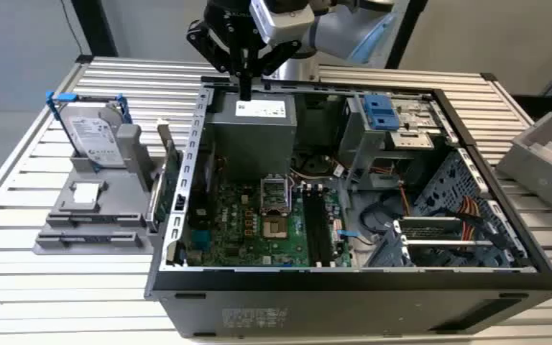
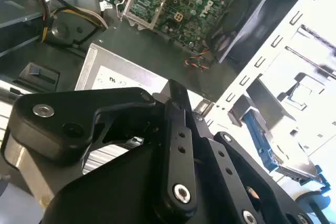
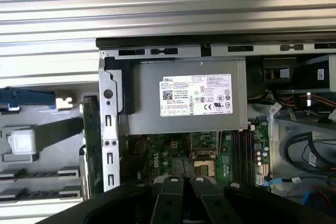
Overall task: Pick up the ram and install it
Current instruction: 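Reach for the ram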
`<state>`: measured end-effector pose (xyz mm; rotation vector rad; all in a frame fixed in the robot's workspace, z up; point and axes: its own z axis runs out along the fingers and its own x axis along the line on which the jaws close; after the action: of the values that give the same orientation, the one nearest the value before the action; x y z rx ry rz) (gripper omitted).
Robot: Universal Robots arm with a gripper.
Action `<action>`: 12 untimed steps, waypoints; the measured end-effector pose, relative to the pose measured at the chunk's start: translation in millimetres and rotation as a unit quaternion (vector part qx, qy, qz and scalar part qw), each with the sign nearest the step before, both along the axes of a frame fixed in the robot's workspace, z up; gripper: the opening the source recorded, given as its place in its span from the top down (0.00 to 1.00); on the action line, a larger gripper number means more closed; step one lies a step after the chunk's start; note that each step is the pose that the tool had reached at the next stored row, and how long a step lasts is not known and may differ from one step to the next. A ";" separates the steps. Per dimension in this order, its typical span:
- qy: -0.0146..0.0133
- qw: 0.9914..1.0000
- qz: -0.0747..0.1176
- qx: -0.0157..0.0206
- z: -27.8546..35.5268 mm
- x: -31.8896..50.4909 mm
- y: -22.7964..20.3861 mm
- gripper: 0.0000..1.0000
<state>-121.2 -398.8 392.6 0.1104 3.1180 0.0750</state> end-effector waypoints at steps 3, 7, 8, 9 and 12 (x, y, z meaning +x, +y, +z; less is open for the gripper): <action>0.000 1.000 0.000 0.000 0.0 0.0 0.0 1.00; 0.000 1.000 0.000 0.000 0.0 -0.4 0.0 1.00; 0.000 1.000 0.000 0.000 0.1 -1.0 0.0 1.00; 0.000 1.000 0.000 0.000 0.0 -1.6 0.0 1.00; 0.000 1.000 0.000 0.000 0.0 -3.1 0.0 1.00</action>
<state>-124.3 -398.8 392.6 0.1105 3.1180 0.0751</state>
